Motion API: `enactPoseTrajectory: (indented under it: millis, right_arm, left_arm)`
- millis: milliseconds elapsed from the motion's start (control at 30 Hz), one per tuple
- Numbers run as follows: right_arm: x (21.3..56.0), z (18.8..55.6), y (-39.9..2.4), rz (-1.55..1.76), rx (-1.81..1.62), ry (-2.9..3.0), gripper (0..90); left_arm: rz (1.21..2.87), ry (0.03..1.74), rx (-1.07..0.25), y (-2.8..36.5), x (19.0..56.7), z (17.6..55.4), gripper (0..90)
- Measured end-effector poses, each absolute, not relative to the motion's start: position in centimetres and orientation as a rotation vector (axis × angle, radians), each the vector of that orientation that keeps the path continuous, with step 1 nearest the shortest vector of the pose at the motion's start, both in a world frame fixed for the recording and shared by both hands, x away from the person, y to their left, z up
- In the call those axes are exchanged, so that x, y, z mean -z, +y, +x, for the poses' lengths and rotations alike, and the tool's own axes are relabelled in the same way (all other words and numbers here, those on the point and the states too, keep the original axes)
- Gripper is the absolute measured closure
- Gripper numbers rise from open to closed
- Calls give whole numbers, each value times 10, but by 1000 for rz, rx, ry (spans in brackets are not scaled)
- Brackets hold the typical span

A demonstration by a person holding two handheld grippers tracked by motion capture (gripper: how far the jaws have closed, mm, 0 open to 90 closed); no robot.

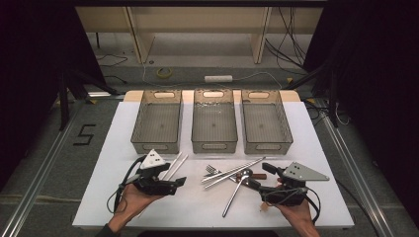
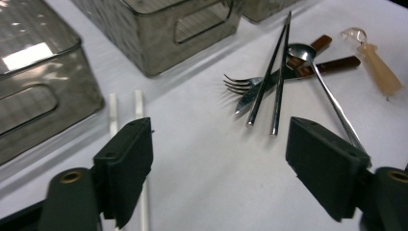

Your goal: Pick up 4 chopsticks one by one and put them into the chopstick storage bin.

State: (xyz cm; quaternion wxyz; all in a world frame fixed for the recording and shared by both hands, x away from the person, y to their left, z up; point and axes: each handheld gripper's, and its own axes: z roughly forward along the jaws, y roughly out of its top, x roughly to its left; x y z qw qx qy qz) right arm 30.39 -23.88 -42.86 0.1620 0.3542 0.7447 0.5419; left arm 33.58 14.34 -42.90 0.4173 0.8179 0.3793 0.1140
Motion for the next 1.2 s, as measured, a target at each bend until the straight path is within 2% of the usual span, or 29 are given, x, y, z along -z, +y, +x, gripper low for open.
enactPoseTrajectory:
  millis: [867,1200]
  right_arm:
    - [429,304,-239,1016,-1527,2140,274]
    - [428,303,-239,1014,-1527,2141,277]
  left_arm:
    - [2372,778,-152,70,452,377,520]
    - [2429,744,-151,68,461,379,657]
